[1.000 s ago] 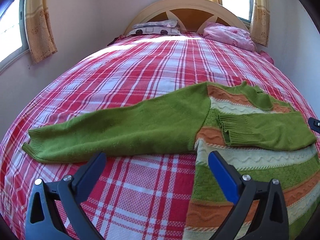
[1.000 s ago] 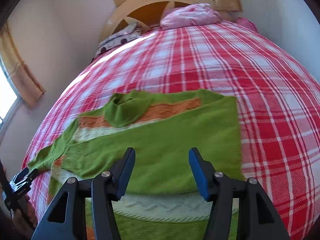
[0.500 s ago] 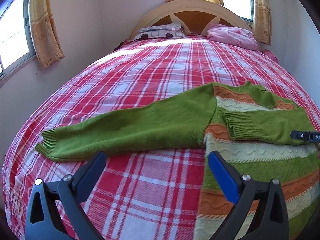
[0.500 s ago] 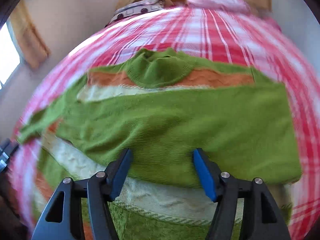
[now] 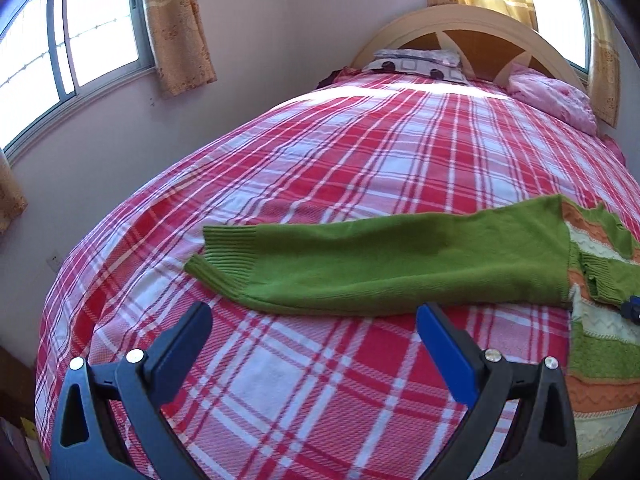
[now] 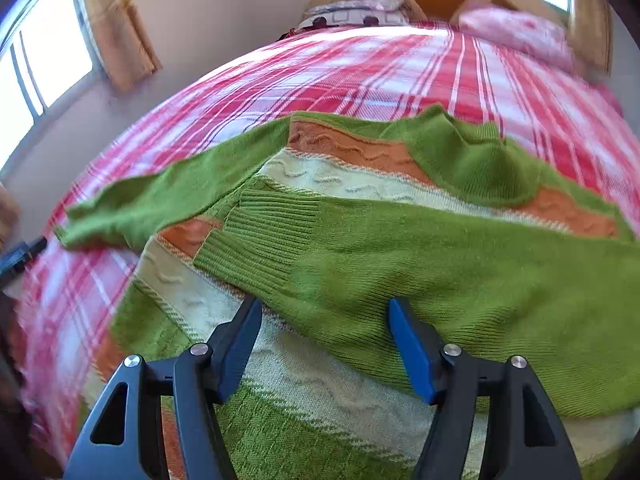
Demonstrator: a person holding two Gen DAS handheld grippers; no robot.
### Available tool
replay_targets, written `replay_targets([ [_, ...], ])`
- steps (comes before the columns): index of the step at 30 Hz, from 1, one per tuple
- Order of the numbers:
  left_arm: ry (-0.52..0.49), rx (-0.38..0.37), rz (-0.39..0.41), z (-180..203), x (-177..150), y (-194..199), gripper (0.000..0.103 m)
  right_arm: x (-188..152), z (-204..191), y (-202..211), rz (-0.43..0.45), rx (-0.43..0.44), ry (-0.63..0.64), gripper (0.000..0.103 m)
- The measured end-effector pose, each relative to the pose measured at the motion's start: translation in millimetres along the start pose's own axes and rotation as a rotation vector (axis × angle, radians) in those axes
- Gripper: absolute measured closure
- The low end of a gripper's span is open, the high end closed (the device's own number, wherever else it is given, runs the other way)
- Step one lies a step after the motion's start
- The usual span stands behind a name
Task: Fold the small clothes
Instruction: 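Lay the sleeve on the sweater body and open the right gripper, then move the left gripper to the other sleeve cuff and close on it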
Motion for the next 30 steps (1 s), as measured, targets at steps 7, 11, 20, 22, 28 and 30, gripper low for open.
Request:
replay_targets([
  [7, 0.086, 0.053, -0.058, -51.0, -20.5, -15.2, 0.000, -7.7, -14.7, -10.3, -0.021, 0.053, 0.041, 0.032],
  [11, 0.181, 0.041, -0.097, -82.8, -28.9, -23.4, 0.000, -16.6, -28.1, -13.6, 0.015, 0.005, 0.134, 0.022],
  [20, 0.351, -0.030, -0.076, -110.8, -27.4, -33.5, 0.009, -20.3, -26.7, -13.4, 0.032, 0.010, 0.147, 0.017],
  [22, 0.383, -0.060, -0.079, -108.5, -26.0, -42.4, 0.014, -21.1, -28.1, -13.3, 0.035, 0.004, 0.150, 0.017],
  [28, 0.491, -0.109, -0.109, -112.3, -30.5, -69.0, 0.022, -20.9, -30.0, -14.5, 0.038, -0.006, 0.162, 0.017],
  [30, 0.511, -0.134, -0.122, -113.0, -31.4, -79.0, 0.022, -21.5, -30.7, -14.7, 0.040, -0.011, 0.167, 0.017],
])
Point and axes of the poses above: each gripper's, at about its wrist camera, not at the fingertips, and y roughly against the way its jaws point, z to its right, x to its top, the point moved 6 cm from there along -y, roughly the way its jaws point, and after that the axes turned 15 degrees about -y, right-handed, at the moved point
